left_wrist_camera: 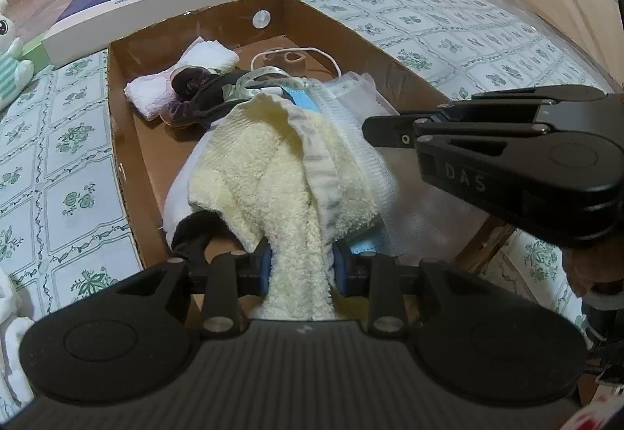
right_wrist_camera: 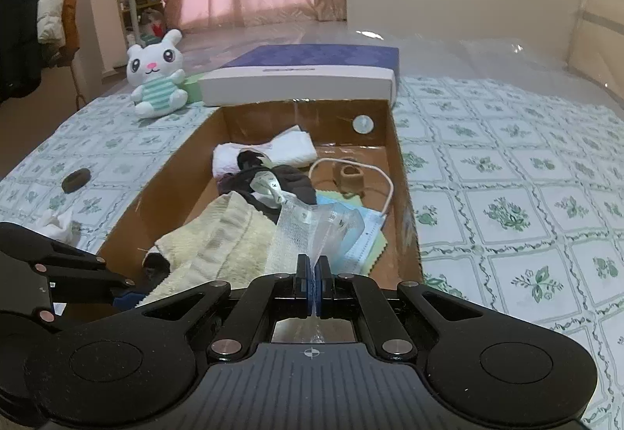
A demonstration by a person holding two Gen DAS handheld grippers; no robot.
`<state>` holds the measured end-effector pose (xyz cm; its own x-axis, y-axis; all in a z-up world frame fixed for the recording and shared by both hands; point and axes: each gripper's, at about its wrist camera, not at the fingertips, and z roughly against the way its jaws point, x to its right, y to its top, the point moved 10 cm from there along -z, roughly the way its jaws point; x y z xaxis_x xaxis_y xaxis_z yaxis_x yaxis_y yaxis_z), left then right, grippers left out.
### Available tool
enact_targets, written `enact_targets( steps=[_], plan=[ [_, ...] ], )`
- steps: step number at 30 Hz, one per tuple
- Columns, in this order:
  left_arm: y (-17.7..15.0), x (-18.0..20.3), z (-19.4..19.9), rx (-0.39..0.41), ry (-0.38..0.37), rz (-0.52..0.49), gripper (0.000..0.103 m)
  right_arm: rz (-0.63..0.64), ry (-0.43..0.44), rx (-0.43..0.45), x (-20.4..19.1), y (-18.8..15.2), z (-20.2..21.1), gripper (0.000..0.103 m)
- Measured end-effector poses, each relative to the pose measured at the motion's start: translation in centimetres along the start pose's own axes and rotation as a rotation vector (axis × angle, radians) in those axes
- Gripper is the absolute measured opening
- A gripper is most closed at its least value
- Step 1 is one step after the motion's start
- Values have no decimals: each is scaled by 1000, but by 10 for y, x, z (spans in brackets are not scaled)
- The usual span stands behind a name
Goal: Organize soft objects
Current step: 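Lower the yellow towel and white bag into the box and open both grippers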
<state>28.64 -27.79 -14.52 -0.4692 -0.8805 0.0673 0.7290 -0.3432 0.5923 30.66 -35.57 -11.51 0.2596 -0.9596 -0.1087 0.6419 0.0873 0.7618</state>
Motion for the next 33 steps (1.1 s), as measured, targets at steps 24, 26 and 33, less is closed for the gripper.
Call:
enact_targets(
  steps=[24,26,33],
  plan=[
    [8,-3,7,8,-9,-37,53,-67,9,-7,10,3,7,5],
    [9,-4,15,25,-9,-35,57,-74,16,-4,11,4,10,18],
    [11,-17,44,73,26,-31,61,-111,33,60,7,11,35,62]
  ],
)
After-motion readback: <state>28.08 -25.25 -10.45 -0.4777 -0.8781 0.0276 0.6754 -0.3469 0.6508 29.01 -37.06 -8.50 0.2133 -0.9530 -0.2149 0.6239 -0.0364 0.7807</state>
